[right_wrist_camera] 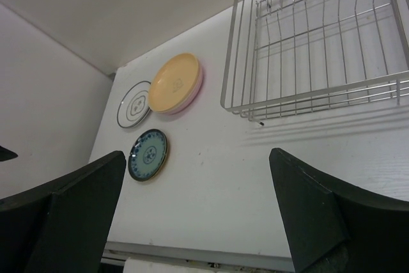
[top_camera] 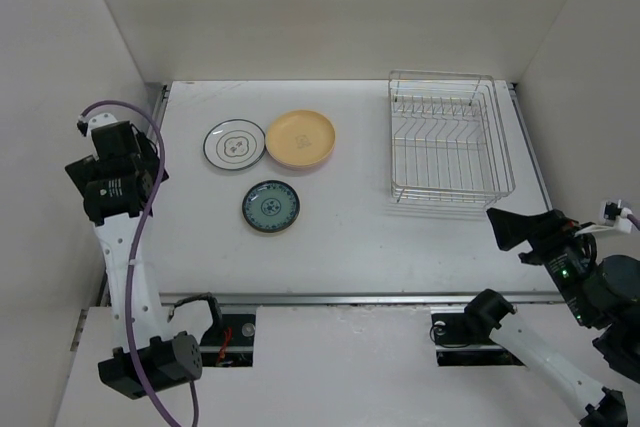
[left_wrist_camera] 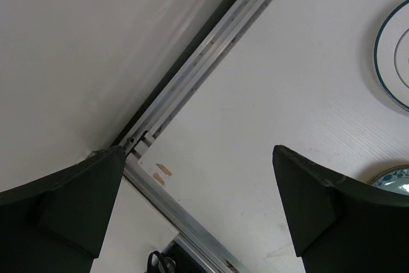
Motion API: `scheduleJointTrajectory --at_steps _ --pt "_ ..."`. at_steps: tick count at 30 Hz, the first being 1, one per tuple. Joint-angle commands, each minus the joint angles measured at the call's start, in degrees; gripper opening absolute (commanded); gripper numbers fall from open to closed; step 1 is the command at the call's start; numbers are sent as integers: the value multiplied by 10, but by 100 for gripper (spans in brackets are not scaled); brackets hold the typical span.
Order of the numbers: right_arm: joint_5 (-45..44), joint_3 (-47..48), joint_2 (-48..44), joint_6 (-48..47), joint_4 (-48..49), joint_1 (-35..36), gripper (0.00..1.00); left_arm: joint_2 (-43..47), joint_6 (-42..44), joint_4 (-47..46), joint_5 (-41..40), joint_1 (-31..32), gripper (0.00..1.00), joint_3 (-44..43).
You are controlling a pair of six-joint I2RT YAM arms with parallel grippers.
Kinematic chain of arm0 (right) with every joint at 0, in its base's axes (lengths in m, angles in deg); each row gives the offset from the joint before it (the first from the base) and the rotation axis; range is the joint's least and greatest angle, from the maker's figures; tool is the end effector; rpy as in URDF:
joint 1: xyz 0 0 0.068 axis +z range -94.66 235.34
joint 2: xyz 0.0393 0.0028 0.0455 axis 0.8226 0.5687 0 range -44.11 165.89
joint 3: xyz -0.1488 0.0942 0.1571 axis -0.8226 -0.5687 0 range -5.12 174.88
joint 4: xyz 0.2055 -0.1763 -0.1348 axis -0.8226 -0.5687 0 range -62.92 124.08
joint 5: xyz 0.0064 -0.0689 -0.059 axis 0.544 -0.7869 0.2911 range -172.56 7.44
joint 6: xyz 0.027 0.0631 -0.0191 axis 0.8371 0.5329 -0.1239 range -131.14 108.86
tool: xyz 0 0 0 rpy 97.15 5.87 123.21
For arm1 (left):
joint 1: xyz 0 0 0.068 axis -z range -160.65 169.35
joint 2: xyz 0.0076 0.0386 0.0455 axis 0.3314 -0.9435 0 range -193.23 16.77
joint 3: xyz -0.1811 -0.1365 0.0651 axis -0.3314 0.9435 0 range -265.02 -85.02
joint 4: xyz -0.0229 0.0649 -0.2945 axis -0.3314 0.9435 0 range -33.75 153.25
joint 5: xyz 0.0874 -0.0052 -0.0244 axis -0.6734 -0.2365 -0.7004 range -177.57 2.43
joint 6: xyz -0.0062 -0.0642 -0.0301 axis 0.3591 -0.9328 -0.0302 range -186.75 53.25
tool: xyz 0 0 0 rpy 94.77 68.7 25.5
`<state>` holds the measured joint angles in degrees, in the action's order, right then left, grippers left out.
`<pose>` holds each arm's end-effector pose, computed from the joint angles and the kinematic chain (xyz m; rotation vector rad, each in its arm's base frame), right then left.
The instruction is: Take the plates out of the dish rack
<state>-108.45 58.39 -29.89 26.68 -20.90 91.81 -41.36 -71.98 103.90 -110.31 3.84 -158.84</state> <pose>0.0715 0.0209 0.4141 0.3651 1.6559 0.6034 0.2548 0.0943 0.3733 -0.6119 2.0349 0.5279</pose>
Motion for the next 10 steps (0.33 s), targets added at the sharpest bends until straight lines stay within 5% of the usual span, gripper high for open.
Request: scheduleJointTrajectory --at_steps 1,10 --pt "13 0 -9 2 -3 3 100 12 -8 -27 4 -2 100 14" --pt "13 0 -26 2 -3 3 100 12 -8 -27 15 -2 100 14"
